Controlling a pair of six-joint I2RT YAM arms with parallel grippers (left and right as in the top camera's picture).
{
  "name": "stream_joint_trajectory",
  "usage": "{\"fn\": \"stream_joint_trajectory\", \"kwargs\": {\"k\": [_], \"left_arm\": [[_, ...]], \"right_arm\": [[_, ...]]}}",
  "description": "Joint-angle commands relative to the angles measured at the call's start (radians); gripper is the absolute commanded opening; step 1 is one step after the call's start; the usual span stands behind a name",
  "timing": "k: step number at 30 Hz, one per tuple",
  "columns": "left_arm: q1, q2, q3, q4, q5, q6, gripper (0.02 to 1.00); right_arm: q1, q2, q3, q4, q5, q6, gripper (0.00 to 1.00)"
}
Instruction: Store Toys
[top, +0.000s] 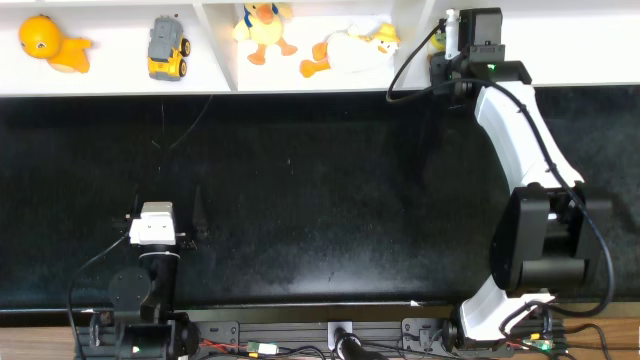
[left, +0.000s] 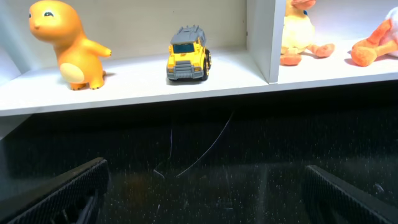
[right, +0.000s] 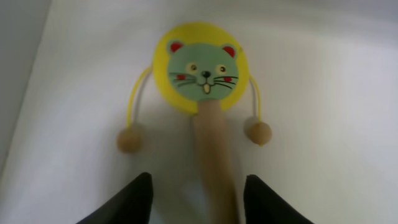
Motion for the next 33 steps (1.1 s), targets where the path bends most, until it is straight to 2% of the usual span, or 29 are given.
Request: {"fn": "stream_joint_trajectory", "kwargs": {"k": [1,8,16,19,25,27,33], "left_arm": [[0.006,-0.011,-0.001,-0.005,-0.008,0.015,0.998],[0.006,-0.011,-0.001,-0.005,-0.008,0.015,0.998],[0.006,-0.011,-0.001,-0.005,-0.008,0.015,0.998],[0.006,-0.011,-0.001,-0.005,-0.008,0.015,0.998],[0.006,-0.011,-0.001,-0.005,-0.008,0.015,0.998],[0.006,-0.011,-0.001,-0.005,-0.008,0.015,0.996],[0.006,-0.011,-0.001,-0.005,-0.008,0.015,0.998]], "right_arm": [[0.001,0.008,0.035,-0.014,-0.02,0.037,0.617],[0.001,-0.059,0.02,-0.104,0.018,0.041,0.825],[0.001,-0.304,-0.226,-0.087,0.066,0.031,0.906],[0.001,-0.438,-0.335,-0.093,0.08,0.032,0.993],[-0.003,-0.652,-0.459,-0.204,0.095,0.076,0.996],[-0.004,-0.684,-0.462,-0.255,0.088,0.107,0.996],[-0.004,-0.703,-0.462,-0.301,0.087,0.106,0.996]]}}
